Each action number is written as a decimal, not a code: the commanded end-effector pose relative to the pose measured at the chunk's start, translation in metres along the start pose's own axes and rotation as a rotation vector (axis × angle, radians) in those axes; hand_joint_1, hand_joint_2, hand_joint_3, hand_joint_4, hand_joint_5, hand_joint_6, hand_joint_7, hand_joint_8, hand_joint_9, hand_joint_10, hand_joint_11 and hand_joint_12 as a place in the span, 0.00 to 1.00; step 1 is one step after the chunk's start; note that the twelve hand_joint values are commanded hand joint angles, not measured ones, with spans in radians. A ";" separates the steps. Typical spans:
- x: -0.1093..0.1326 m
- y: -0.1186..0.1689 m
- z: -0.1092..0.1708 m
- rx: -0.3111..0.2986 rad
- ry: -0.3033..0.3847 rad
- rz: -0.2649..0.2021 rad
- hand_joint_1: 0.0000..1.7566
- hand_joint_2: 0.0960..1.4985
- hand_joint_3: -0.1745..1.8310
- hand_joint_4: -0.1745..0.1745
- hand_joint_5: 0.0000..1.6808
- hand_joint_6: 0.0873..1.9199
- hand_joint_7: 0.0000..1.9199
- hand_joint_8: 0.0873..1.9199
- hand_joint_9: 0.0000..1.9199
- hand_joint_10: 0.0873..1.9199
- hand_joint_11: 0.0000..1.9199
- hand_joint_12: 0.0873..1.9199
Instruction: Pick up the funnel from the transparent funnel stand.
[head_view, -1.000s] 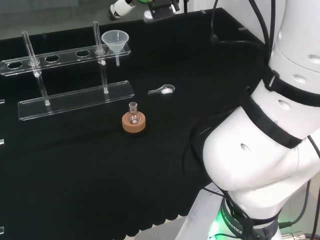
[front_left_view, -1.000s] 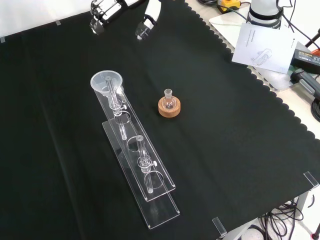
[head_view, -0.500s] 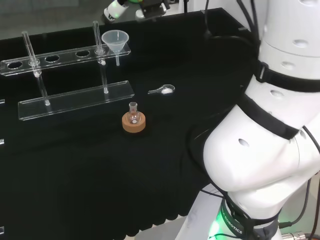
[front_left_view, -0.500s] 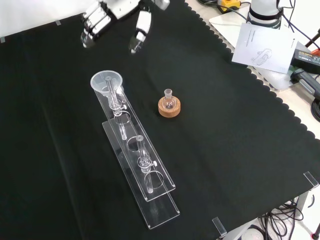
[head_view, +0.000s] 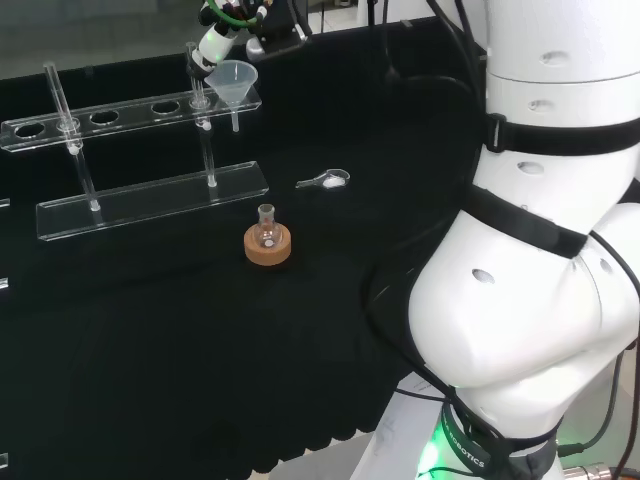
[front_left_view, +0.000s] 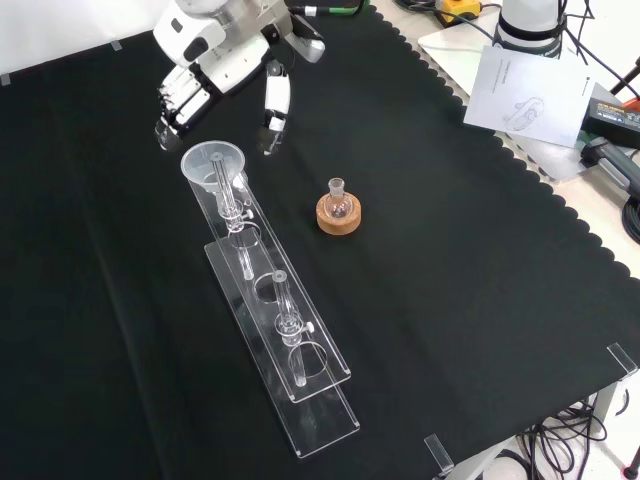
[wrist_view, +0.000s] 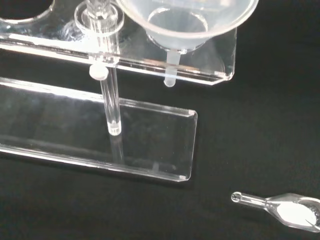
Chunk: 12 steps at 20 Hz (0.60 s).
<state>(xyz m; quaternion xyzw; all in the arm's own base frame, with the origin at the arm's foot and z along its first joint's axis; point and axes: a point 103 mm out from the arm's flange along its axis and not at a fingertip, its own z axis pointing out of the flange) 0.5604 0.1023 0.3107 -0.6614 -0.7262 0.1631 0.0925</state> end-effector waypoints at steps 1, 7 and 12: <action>-0.001 0.008 0.013 0.065 -0.010 0.009 0.30 0.49 0.20 0.53 0.05 0.00 0.00 0.23 0.08 0.42 0.15 0.79; -0.002 0.016 0.021 0.089 -0.024 0.013 0.30 0.47 0.20 0.52 0.04 0.00 0.00 0.23 0.08 0.43 0.18 0.78; -0.002 0.023 0.027 0.101 -0.026 0.009 0.31 0.46 0.20 0.52 0.04 0.00 0.00 0.19 0.05 0.44 0.18 0.78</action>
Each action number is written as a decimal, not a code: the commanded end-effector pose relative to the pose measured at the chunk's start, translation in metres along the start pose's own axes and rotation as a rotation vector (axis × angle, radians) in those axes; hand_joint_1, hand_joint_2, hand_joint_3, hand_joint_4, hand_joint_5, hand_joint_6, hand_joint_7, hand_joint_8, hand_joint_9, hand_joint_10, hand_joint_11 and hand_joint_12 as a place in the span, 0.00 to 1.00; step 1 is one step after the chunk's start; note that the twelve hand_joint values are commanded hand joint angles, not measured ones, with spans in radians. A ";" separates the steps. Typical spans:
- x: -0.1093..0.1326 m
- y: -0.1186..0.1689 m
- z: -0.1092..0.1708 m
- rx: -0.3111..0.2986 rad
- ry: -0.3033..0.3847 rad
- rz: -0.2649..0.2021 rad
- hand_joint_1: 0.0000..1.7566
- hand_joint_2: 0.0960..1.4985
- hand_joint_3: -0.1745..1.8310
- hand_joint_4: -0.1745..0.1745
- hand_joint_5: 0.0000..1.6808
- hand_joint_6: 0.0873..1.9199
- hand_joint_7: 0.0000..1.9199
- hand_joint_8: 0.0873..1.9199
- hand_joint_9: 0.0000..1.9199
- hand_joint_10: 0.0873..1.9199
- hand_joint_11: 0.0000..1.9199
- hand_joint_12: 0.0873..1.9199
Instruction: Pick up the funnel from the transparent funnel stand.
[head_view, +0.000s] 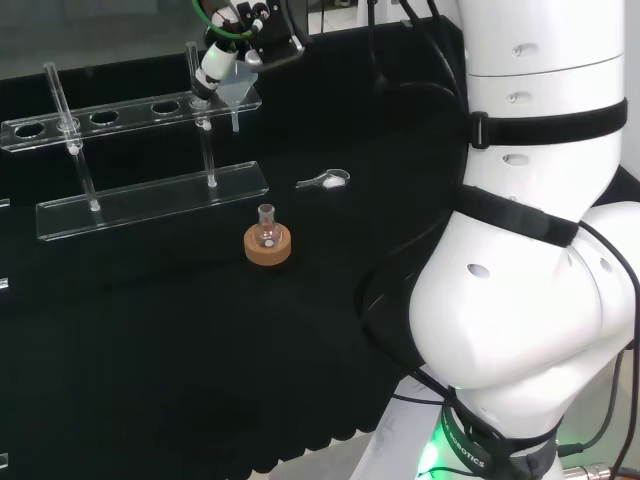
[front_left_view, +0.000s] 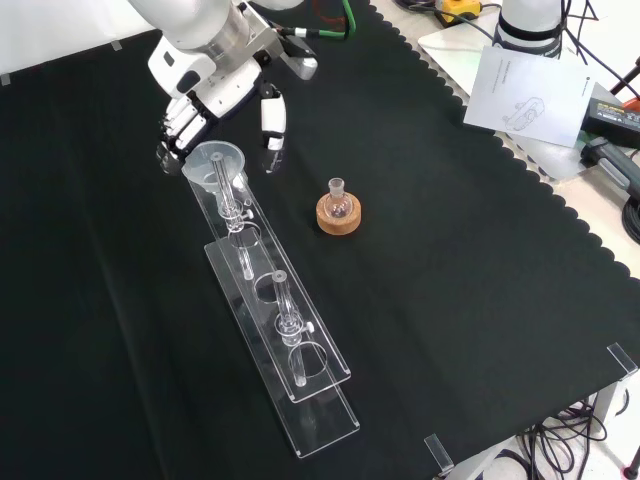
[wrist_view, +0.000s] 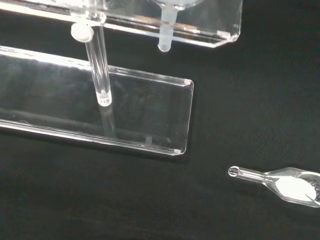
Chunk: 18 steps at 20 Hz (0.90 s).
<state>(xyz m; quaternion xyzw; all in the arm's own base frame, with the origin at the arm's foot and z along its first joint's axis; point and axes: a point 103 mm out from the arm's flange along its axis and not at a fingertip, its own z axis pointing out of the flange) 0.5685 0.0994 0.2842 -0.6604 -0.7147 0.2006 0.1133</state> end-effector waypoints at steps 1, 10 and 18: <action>0.000 0.008 0.005 0.021 -0.014 -0.006 0.31 0.46 0.20 0.52 0.04 0.00 0.00 0.17 0.05 0.44 0.18 0.78; -0.007 0.019 0.012 0.034 -0.029 0.001 0.33 0.45 0.21 0.53 0.04 0.00 0.00 0.18 0.04 0.46 0.18 0.78; -0.016 0.023 0.017 0.041 -0.044 0.011 0.34 0.45 0.22 0.54 0.05 0.00 0.00 0.22 0.06 0.45 0.19 0.77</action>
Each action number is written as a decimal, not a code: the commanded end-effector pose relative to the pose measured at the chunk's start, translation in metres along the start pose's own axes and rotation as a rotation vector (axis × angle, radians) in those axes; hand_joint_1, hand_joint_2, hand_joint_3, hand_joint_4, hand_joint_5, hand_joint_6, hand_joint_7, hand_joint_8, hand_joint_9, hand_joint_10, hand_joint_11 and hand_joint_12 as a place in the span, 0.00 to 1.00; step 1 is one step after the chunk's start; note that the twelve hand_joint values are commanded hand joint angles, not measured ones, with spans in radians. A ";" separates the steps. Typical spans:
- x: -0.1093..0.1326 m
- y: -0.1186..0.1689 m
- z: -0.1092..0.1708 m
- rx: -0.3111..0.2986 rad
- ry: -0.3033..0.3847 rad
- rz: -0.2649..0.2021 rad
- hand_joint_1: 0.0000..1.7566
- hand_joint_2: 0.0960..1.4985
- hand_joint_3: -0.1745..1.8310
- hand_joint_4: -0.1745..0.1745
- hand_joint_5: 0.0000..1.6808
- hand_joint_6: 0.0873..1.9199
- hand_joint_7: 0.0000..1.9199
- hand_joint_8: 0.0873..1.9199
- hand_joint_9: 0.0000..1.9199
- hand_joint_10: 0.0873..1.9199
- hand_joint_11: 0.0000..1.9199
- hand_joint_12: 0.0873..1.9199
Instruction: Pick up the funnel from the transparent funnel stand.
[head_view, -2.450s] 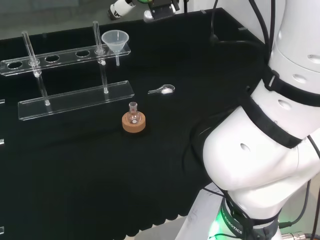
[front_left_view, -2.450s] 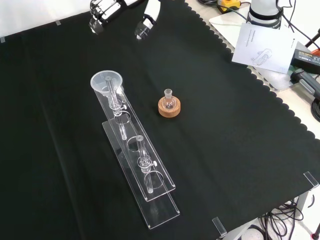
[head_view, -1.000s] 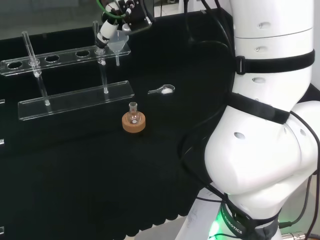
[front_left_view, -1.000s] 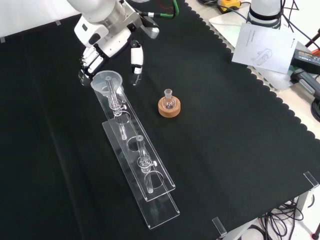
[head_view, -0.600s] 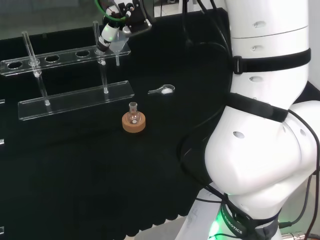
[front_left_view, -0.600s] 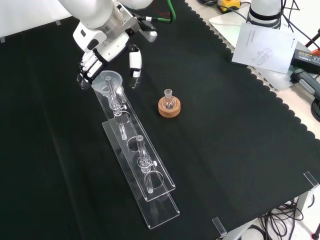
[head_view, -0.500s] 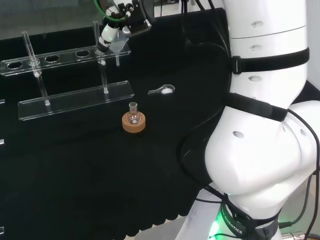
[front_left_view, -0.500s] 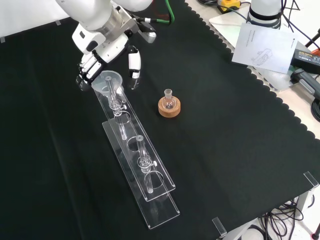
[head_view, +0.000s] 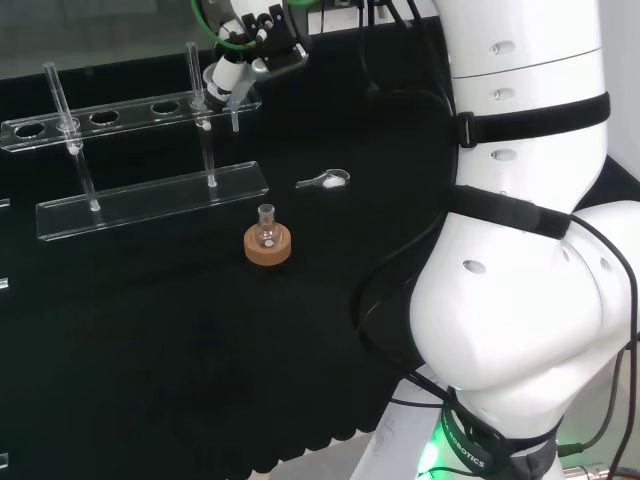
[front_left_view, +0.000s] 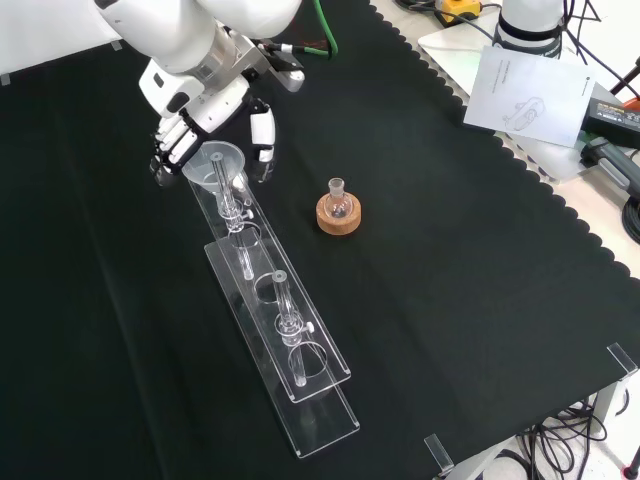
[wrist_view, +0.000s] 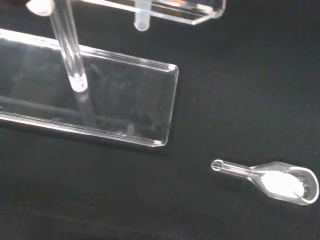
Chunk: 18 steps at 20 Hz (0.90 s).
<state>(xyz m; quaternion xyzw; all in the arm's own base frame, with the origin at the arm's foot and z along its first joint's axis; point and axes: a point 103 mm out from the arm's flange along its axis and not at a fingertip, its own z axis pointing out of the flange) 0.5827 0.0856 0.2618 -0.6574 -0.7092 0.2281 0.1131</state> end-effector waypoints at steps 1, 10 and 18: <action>-0.004 0.001 0.001 0.000 -0.009 0.001 0.34 0.45 0.22 0.54 0.06 0.00 0.00 0.23 0.06 0.45 0.19 0.77; 0.000 -0.002 -0.001 -0.054 -0.040 -0.004 0.35 0.44 0.26 0.48 0.12 0.00 0.07 0.33 0.32 0.32 0.22 0.74; 0.005 -0.003 0.001 -0.085 -0.075 0.008 0.38 0.44 0.29 0.41 0.18 0.00 0.20 0.36 0.46 0.28 0.25 0.71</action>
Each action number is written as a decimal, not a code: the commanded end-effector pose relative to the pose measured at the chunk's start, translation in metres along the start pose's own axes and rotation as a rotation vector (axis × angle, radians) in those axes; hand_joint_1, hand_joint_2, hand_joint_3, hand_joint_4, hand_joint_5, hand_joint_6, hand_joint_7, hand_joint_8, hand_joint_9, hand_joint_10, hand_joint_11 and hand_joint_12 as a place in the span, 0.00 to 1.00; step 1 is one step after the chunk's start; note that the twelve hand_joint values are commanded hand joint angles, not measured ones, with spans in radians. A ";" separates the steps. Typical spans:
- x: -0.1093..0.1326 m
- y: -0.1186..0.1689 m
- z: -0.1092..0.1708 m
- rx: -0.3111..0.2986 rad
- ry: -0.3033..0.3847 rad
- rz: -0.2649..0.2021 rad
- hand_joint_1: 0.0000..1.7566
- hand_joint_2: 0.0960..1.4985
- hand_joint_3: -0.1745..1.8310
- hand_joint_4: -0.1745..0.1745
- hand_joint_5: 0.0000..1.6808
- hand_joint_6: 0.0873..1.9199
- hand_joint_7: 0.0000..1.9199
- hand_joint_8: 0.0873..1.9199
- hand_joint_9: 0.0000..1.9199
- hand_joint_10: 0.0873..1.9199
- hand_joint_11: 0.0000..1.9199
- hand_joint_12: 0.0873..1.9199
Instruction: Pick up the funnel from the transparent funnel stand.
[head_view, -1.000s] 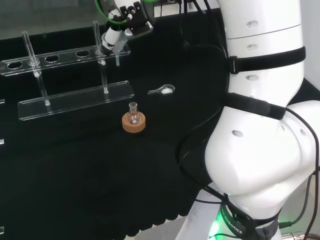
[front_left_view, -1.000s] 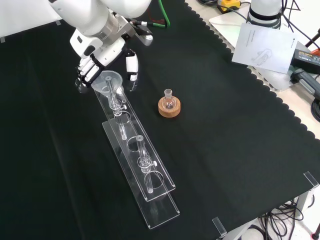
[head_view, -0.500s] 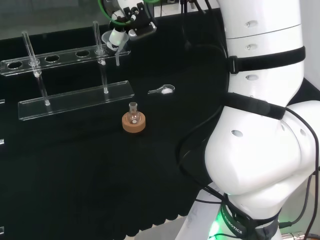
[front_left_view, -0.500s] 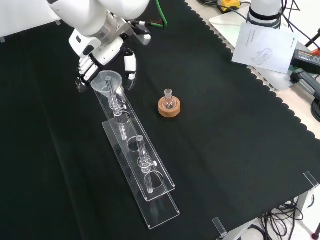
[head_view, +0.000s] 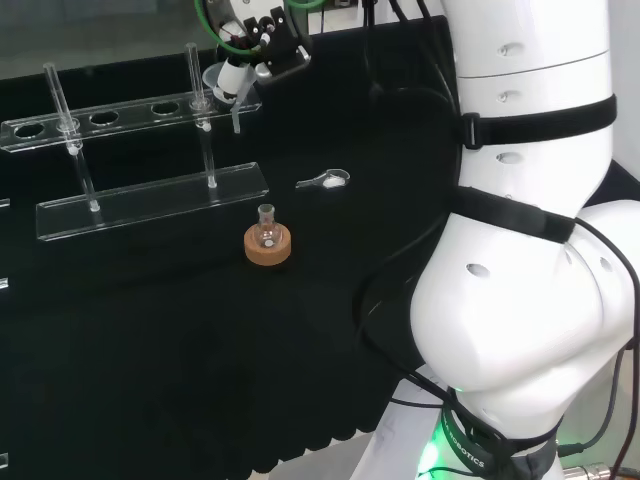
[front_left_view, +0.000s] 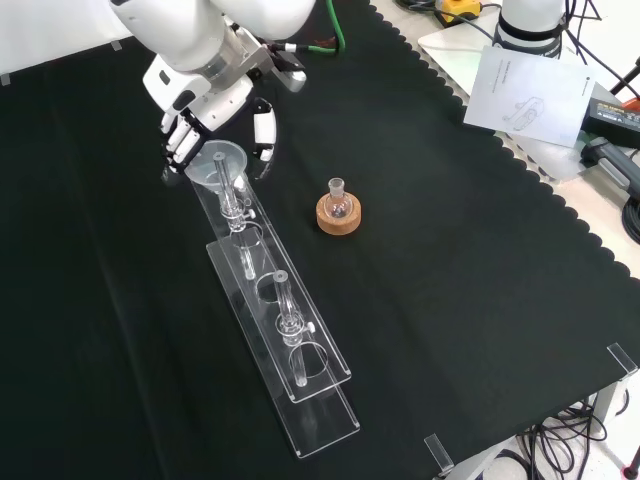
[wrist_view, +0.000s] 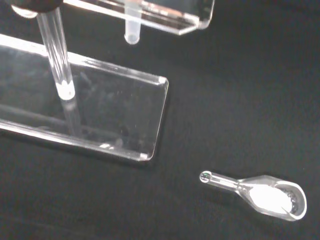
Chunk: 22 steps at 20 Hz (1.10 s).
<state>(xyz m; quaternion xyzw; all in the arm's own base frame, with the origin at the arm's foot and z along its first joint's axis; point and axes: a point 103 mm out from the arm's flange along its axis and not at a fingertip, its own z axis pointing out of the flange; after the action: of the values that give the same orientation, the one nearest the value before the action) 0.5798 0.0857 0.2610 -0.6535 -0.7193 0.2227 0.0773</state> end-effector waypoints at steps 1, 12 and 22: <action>0.004 -0.002 -0.002 -0.035 -0.029 0.014 0.38 0.44 0.29 0.40 0.18 0.00 0.20 0.36 0.46 0.28 0.25 0.71; -0.006 -0.036 -0.041 -0.148 -0.060 0.051 0.43 0.45 0.34 0.32 0.34 0.00 0.35 0.35 0.57 0.25 0.34 0.64; -0.014 -0.098 -0.067 -0.136 -0.077 0.140 0.43 0.45 0.34 0.31 0.35 0.00 0.36 0.35 0.57 0.24 0.35 0.63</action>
<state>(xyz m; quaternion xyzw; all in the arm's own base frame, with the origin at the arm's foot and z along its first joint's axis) 0.5524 0.0866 0.3255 -0.6754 -0.7095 0.2009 0.0026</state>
